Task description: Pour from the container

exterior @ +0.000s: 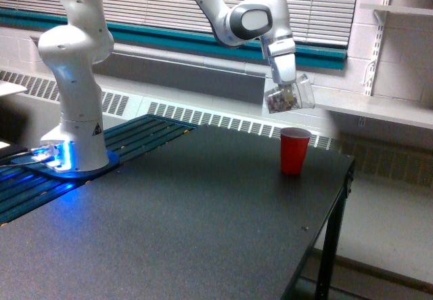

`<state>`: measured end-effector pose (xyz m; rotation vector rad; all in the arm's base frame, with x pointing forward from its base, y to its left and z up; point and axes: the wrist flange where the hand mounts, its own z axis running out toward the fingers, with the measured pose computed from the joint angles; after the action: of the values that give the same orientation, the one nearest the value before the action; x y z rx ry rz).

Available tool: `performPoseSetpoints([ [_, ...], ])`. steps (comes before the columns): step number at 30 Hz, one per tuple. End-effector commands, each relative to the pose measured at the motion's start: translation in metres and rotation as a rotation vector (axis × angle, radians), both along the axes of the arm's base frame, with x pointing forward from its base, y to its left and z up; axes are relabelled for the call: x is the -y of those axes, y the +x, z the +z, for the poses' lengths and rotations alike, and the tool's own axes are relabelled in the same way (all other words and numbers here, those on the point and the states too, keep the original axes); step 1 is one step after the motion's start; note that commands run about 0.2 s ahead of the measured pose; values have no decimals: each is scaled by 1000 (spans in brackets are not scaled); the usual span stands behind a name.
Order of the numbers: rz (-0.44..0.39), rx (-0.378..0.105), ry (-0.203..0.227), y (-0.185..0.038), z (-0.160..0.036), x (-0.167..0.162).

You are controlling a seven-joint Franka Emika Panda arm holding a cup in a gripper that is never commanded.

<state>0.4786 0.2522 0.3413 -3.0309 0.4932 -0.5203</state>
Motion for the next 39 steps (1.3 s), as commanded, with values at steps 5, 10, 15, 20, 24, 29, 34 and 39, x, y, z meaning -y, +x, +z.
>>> performPoseSetpoints([
  [5, -4, -52, 16, -21, -8, -24],
  [10, -10, -92, 25, -32, -18, -28],
  [15, -14, -125, 29, -38, -25, -28],
  [20, -11, -143, 25, -38, -27, -24],
  [24, -3, -158, 24, -35, -28, -22],
  [29, 16, -183, 22, -29, -29, -19],
  [34, 40, -214, 24, -24, -33, -21],
  [39, 57, -242, 28, -21, -39, -25],
])
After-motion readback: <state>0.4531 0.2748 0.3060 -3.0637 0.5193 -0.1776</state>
